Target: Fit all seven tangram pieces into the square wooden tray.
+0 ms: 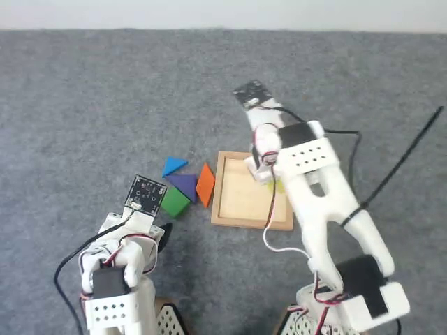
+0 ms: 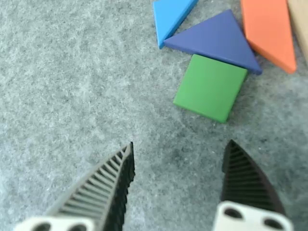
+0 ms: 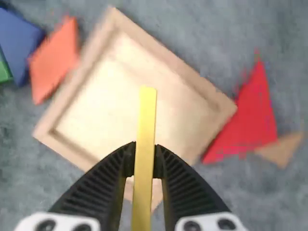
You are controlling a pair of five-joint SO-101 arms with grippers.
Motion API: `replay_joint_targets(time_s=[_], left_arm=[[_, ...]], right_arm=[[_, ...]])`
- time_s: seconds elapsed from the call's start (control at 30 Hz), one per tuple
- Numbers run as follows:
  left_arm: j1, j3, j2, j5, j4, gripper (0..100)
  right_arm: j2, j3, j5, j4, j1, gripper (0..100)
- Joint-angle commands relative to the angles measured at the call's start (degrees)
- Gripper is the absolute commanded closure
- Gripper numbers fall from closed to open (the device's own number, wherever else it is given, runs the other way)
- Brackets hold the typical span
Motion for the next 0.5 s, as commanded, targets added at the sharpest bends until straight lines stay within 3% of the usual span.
replay_joint_targets(time_s=[0.0, 0.17, 0.47], left_arm=[[0.2, -0.5, -1.1, 0.4, 0.2, 72], [0.2, -0.5, -1.1, 0.4, 0.2, 72], [0.2, -0.5, -1.1, 0.4, 0.2, 72]], right_arm=[[2.9, 0.9, 1.1, -6.1, -0.5, 99.2], [6.2, 4.4, 0.9, -12.1, -0.9, 99.2], [6.0, 6.1, -6.1, -16.6, -0.3, 99.2]])
